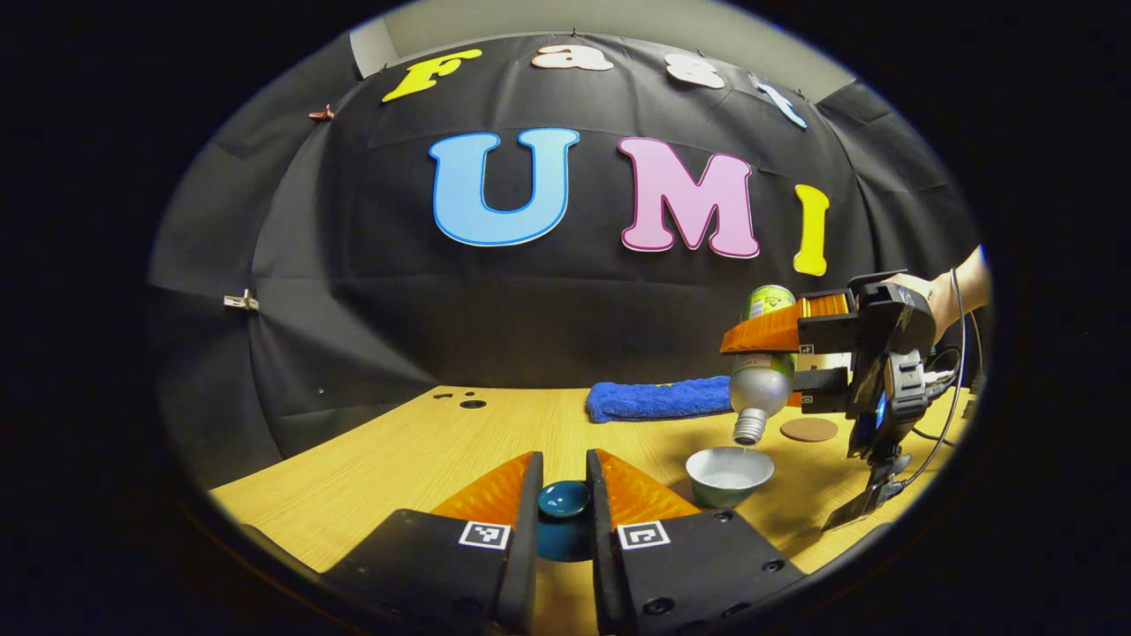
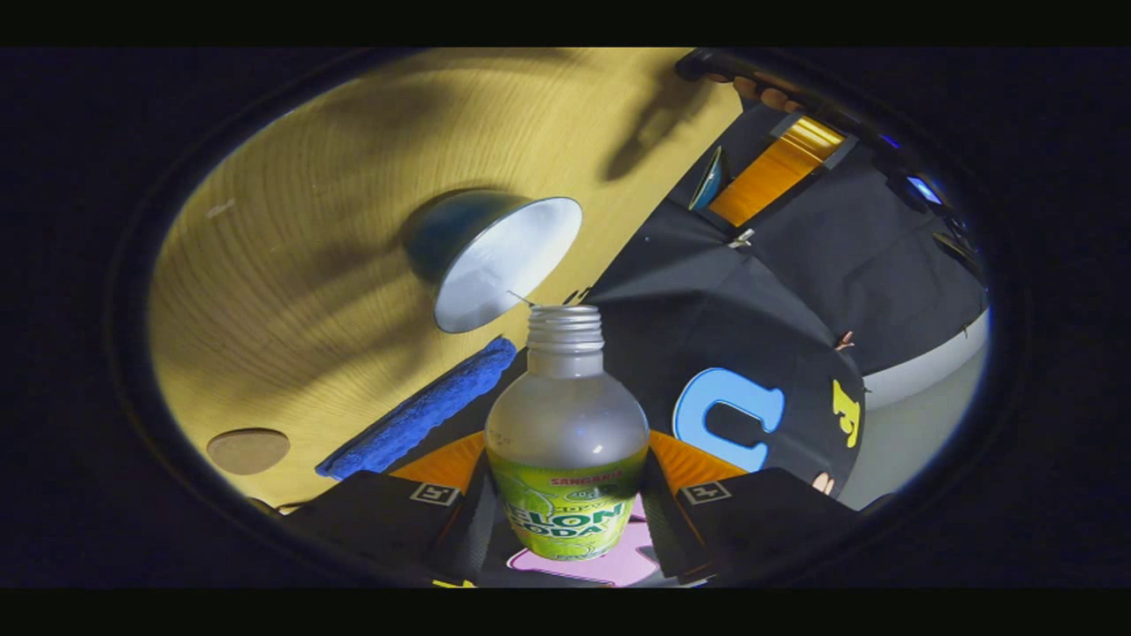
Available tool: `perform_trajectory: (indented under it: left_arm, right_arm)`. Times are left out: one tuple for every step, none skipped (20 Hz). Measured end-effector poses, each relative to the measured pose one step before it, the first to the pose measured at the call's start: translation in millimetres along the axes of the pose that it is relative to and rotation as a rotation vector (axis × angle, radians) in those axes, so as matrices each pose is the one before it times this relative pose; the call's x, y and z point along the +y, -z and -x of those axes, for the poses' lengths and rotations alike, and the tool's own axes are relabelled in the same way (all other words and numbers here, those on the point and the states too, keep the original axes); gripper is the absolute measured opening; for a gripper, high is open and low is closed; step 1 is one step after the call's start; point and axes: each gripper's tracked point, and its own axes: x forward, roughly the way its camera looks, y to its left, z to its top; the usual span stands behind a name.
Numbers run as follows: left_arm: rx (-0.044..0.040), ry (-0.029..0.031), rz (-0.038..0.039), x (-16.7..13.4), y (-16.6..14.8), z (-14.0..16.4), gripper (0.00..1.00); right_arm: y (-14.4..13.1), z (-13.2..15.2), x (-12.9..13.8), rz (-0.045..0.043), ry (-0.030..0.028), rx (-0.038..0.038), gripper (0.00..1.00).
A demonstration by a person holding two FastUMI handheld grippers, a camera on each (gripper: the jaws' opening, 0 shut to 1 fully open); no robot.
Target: Open the teacup lid with one hand, grasp the water bottle and pour water into the teacup with the other hand; after pouring, place the water bottle on the coaster and then close the teacup lid.
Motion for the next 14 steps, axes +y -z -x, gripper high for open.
perform_trajectory:
  left_arm:
    - [-0.00017,-0.00007,0.00006,-0.06,-0.55,0.23,0.3]
    - [0.00013,0.00004,-0.00006,0.09,0.3,-0.32,0.3]
    - [-0.00029,-0.00001,0.0,0.12,1.02,-0.41,0.3]
    - [-0.00035,-0.00011,-0.00002,0.17,1.41,-0.76,0.3]
    - [-0.00024,-0.00001,-0.00018,-0.25,-0.94,0.14,0.3]
    - [-0.00037,-0.00007,0.00003,-0.2,-1.13,0.85,0.3]
    - [0.00008,-0.00018,-0.00002,0.09,-0.25,0.22,0.3]
    - [-0.00022,-0.0002,-0.00009,-0.06,0.64,-0.09,0.3]
    - [-0.00013,-0.00041,0.0,0.08,-0.03,-0.41,0.3]
    - [-0.0003,0.00008,-0.00032,0.05,0.04,0.52,0.3]
    - [-0.00063,-0.00402,-0.00042,0.81,-0.84,0.29,0.3]
    - [0.00044,-0.00662,0.00017,0.04,0.39,-0.31,0.3]
    - [-0.00033,-0.00081,-0.00018,-1.01,-0.36,0.03,0.3]
    - [-0.00157,-0.00146,-0.00098,0.6,0.3,-0.18,0.3]
  right_arm:
    - [0.76,0.19,1.42,0.00417,-0.00338,0.00122,0.75]
    - [2.38,1.38,1.5,-0.00284,-0.00297,0.00363,0.75]
    - [1.8,1.7,0.4,-0.0091,-0.00279,0.00449,0.75]
    - [3.78,1.35,-2.49,-0.01277,-0.00006,0.00951,0.75]
    - [4.18,1.77,-1.88,-0.01708,0.00053,0.01037,0.75]
    - [6.26,3.07,-2.36,-0.02494,0.00039,0.01752,0.75]
    - [4.37,1.72,-1.35,-0.02779,-0.0032,0.01713,0.75]
    - [3.44,2.99,-0.44,-0.04572,0.00127,0.01785,0.75]
    - [4.16,3.77,-3.79,-0.06131,0.0128,0.02088,0.72]
    - [5.27,5.21,-5.57,-0.07311,0.02713,0.03462,0.79]
    - [8.51,2.93,-0.55,-0.08479,0.00663,0.04283,0.75]
    - [7.32,0.38,2.12,-0.0671,-0.00639,0.04277,0.75]
    - [10.19,2.48,6.42,-0.08209,-0.01817,0.04485,0.75]
    - [8.89,3.59,4.41,-0.07331,-0.01234,0.03295,0.76]
